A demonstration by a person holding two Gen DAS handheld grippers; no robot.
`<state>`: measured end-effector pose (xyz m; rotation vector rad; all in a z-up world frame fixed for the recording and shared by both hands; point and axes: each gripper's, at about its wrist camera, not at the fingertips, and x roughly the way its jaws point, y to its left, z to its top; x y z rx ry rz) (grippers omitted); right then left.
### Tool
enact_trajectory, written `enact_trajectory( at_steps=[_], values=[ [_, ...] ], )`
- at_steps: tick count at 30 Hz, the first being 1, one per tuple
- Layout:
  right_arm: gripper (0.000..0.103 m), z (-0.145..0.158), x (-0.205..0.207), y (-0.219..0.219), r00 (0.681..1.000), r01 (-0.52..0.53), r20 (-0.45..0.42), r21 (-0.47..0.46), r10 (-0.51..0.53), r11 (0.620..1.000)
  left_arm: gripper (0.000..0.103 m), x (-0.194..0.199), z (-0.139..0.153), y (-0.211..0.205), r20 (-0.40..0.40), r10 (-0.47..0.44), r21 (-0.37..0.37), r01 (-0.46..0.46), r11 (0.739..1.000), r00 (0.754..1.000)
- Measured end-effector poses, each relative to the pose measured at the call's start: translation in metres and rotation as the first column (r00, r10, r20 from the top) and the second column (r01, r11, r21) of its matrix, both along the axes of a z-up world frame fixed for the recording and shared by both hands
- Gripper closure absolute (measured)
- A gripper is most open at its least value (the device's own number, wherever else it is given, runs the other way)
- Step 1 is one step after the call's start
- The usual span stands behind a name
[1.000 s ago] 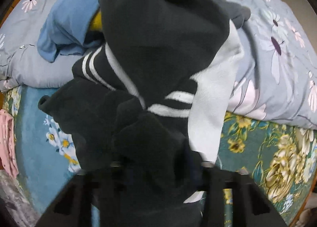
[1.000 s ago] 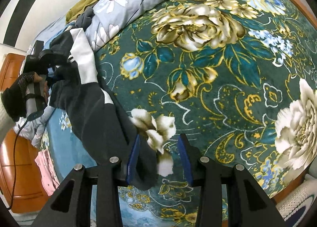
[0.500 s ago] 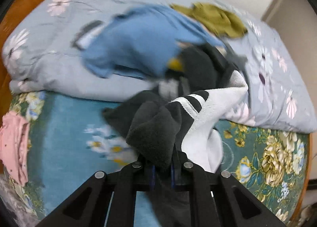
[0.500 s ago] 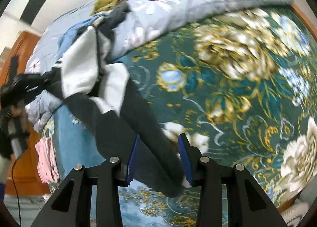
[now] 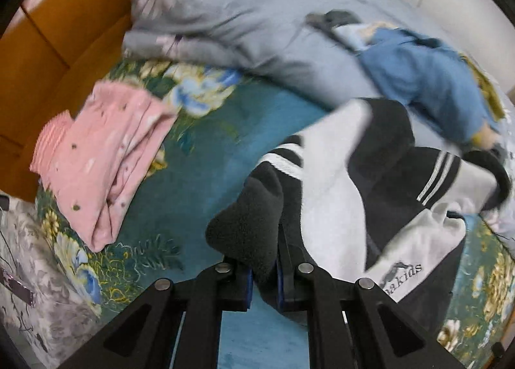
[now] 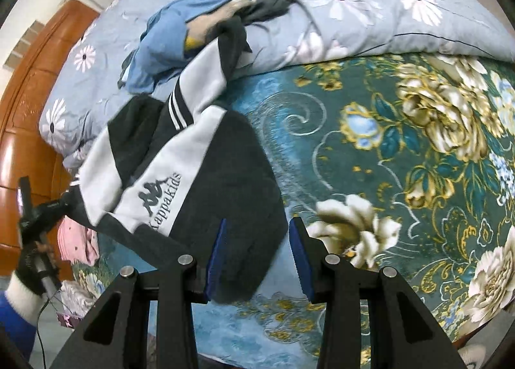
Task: Fold clothes
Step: 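Grasp the sweatshirt cuff with the left gripper while the right gripper holds the hem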
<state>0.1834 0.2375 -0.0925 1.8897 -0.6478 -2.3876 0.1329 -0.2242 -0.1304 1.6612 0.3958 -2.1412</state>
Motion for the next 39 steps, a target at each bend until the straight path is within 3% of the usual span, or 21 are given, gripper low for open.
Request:
enact_trajectory(
  at_steps=[8,10,12,14,17,21,24,30,39],
  values=[
    [0.062,-0.013,-0.069,-0.028,0.999,-0.035,0.028,-0.017,0.036,0.999,0.086,-0.010,-0.026,0.001,0.036,-0.074,0.056,0.072,0.996,0.997],
    [0.062,-0.017,-0.094,-0.033,0.999,-0.037,0.029,-0.022,0.037,0.999,0.075,-0.010,-0.025,-0.002,0.043,-0.083,0.066,0.080,0.995,0.996],
    [0.062,-0.022,-0.119,-0.039,0.998,-0.049,0.026,-0.018,0.050,0.999,0.057,-0.007,-0.021,-0.007,0.048,-0.088,0.065,0.085,0.994,0.995],
    [0.062,-0.026,-0.142,-0.043,0.997,-0.071,0.022,-0.003,0.071,0.997,0.044,-0.003,-0.015,-0.014,0.047,-0.052,0.030,0.051,0.998,0.998],
    [0.062,-0.041,-0.175,-0.046,0.995,-0.093,0.034,0.021,0.093,0.995,0.042,-0.008,0.001,-0.018,0.007,-0.052,-0.038,0.052,0.998,0.999],
    [0.062,-0.065,-0.211,-0.046,0.993,-0.096,0.068,0.051,0.092,0.994,0.039,-0.057,0.005,0.002,-0.064,-0.116,-0.026,0.115,0.993,0.991],
    [0.062,-0.085,-0.232,-0.046,0.991,-0.090,0.103,0.044,0.085,0.995,0.038,-0.110,-0.008,0.036,-0.091,-0.205,0.009,0.207,0.978,0.974],
    [0.062,-0.110,-0.253,-0.044,0.989,-0.052,0.142,0.029,0.048,0.998,0.037,-0.194,-0.052,0.105,-0.067,-0.375,0.034,0.378,0.925,0.924],
    [0.055,-0.127,-0.260,-0.043,0.985,-0.046,0.167,0.001,0.045,0.999,0.037,-0.247,-0.113,0.129,0.085,-0.373,-0.021,0.376,0.926,0.924]
  ],
)
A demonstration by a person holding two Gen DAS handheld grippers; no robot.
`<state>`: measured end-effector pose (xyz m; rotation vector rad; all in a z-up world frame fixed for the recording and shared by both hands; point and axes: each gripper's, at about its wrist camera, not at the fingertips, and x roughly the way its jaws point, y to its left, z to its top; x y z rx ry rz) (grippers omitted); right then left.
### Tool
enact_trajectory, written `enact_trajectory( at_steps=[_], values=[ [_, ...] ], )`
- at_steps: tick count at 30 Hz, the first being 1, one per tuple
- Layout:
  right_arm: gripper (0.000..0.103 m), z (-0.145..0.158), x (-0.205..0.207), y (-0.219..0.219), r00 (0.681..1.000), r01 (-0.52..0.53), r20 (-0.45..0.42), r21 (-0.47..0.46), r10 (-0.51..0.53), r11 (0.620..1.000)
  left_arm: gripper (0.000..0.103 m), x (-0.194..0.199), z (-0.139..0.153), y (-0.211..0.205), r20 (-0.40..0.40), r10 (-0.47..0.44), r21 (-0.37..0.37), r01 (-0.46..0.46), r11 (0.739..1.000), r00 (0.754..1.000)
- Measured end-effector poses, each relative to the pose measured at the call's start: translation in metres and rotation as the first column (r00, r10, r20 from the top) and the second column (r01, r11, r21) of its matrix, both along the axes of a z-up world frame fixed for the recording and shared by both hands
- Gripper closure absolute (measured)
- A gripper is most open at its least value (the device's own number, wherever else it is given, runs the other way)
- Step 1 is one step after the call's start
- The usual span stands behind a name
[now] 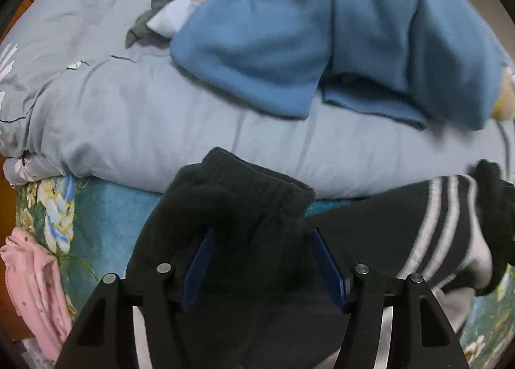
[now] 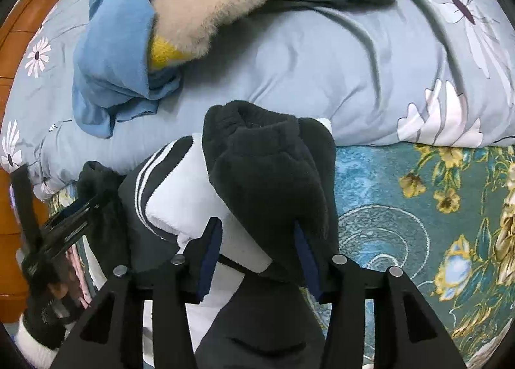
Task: Fold clothes
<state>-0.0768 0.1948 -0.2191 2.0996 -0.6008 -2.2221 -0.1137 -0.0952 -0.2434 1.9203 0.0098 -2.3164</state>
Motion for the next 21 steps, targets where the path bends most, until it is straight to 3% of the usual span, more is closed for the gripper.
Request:
enact_trajectory(
  at_steps=[2,4,6,7,9,10,11,16,21],
  values=[
    [0.055,-0.005,-0.001,0.000,1.000,-0.005,0.012,0.003,0.005,1.000,0.040,-0.003,-0.005,-0.004,0.008,0.015,-0.008,-0.015,1.000,1.000],
    [0.055,-0.010,-0.003,0.000,1.000,-0.008,0.022,0.004,0.008,1.000,0.054,-0.004,-0.007,-0.009,0.012,0.027,-0.014,-0.027,1.000,1.000],
    [0.055,-0.013,-0.004,0.001,1.000,-0.007,0.030,0.005,0.007,1.000,0.080,-0.004,-0.005,-0.016,0.009,0.046,-0.022,-0.046,0.999,0.999],
    [0.055,-0.012,-0.003,0.002,0.999,0.001,0.032,0.001,-0.001,1.000,0.085,-0.002,-0.001,-0.021,0.000,0.061,-0.027,-0.061,0.998,0.998],
    [0.069,-0.011,-0.002,0.005,0.999,0.016,0.036,-0.007,-0.016,1.000,0.087,0.000,0.008,-0.029,-0.019,0.091,-0.037,-0.091,0.995,0.996],
    [0.091,-0.010,-0.002,0.006,0.999,0.022,0.037,-0.009,-0.022,1.000,0.088,0.002,0.012,-0.034,-0.029,0.105,-0.041,-0.106,0.993,0.994],
    [0.096,-0.006,0.000,0.009,0.999,0.029,0.029,-0.010,-0.029,1.000,0.088,0.006,0.021,-0.041,-0.048,0.125,-0.038,-0.127,0.991,0.991],
    [0.097,0.033,0.015,0.040,0.991,0.114,-0.063,-0.032,-0.116,0.993,0.089,0.040,0.077,-0.081,-0.166,0.221,0.004,-0.224,0.975,0.961],
    [0.102,0.083,0.041,0.097,0.945,0.272,-0.179,-0.034,-0.274,0.962,0.089,0.072,0.136,-0.107,-0.261,0.252,0.025,-0.254,0.967,0.932]
  ],
)
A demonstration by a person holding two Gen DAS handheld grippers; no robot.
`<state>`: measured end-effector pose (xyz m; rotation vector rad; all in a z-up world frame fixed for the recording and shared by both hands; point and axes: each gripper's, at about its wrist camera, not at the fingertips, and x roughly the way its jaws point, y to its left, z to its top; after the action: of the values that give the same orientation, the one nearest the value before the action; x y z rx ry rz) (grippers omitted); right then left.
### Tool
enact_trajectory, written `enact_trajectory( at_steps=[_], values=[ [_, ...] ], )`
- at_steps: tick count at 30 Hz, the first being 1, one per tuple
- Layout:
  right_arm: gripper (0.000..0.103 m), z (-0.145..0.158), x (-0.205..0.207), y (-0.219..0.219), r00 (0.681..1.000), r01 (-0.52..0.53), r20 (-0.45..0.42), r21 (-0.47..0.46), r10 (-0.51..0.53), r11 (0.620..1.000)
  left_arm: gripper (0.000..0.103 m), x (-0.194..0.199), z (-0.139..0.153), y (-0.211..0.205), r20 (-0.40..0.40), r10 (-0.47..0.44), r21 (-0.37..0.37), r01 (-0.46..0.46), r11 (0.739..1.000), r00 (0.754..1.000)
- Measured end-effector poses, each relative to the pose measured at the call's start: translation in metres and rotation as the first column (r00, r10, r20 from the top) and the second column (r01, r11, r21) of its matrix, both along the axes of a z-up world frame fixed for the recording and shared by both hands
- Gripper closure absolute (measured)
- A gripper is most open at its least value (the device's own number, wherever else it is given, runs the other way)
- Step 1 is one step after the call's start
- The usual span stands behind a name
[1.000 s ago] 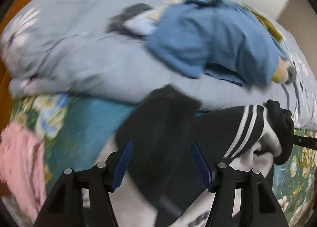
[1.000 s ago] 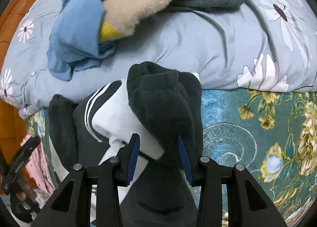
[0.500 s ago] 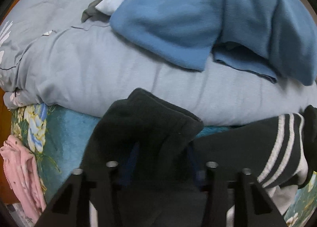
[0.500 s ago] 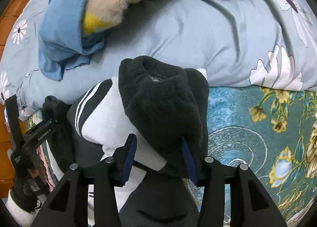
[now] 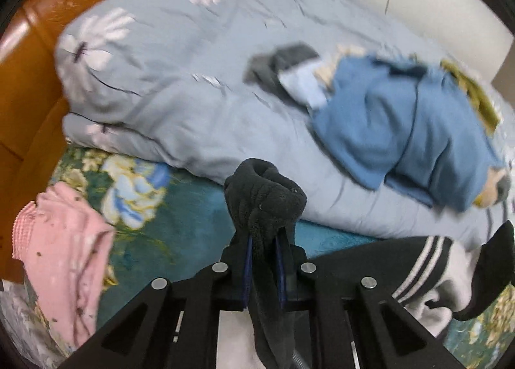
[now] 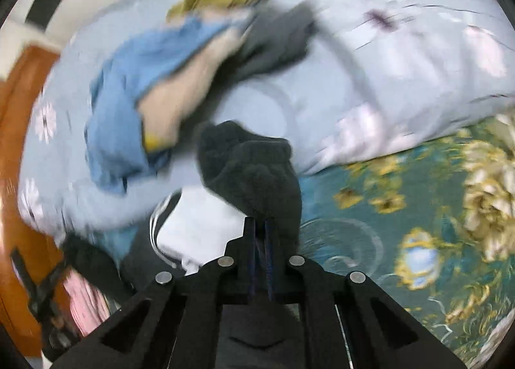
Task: Fold clothes
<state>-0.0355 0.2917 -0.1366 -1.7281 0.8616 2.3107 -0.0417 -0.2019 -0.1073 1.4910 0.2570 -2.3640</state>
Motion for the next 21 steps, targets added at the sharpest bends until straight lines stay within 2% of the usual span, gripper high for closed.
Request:
enact_trajectory(
  at_steps=[3,6,9,12,15,18,21],
  values=[
    [0.103,0.032,0.019,0.038,0.991,0.108,-0.074,0.006,-0.107,0.994,0.090,0.012,0.038,0.001,-0.060,-0.008,0.005,0.008,1.000,0.998],
    [0.103,0.058,0.029,0.070,0.971,0.191,-0.140,-0.015,-0.192,0.981,0.090,0.018,0.071,0.016,-0.113,-0.054,0.020,0.057,0.998,0.992],
    [0.103,0.071,0.045,0.093,0.968,0.188,-0.164,-0.034,-0.191,0.982,0.090,0.023,0.094,0.033,-0.148,-0.084,0.018,0.087,0.996,0.985],
    [0.103,0.062,0.056,0.089,0.979,0.140,-0.143,-0.055,-0.147,0.989,0.090,0.028,0.101,0.045,-0.156,-0.082,0.033,0.088,0.996,0.984],
    [0.102,0.039,0.064,0.067,0.989,0.095,-0.106,-0.109,-0.106,0.990,0.090,0.033,0.098,0.050,-0.143,-0.079,0.039,0.085,0.996,0.987],
    [0.101,0.011,0.063,0.036,0.996,0.044,-0.062,-0.180,-0.056,0.983,0.090,0.042,0.096,0.050,-0.130,-0.059,0.042,0.065,0.997,0.990],
    [0.101,-0.015,0.047,-0.005,0.999,-0.041,-0.021,-0.208,0.037,0.977,0.090,0.053,0.093,0.042,-0.116,-0.019,0.048,0.025,0.999,0.993]
  ],
)
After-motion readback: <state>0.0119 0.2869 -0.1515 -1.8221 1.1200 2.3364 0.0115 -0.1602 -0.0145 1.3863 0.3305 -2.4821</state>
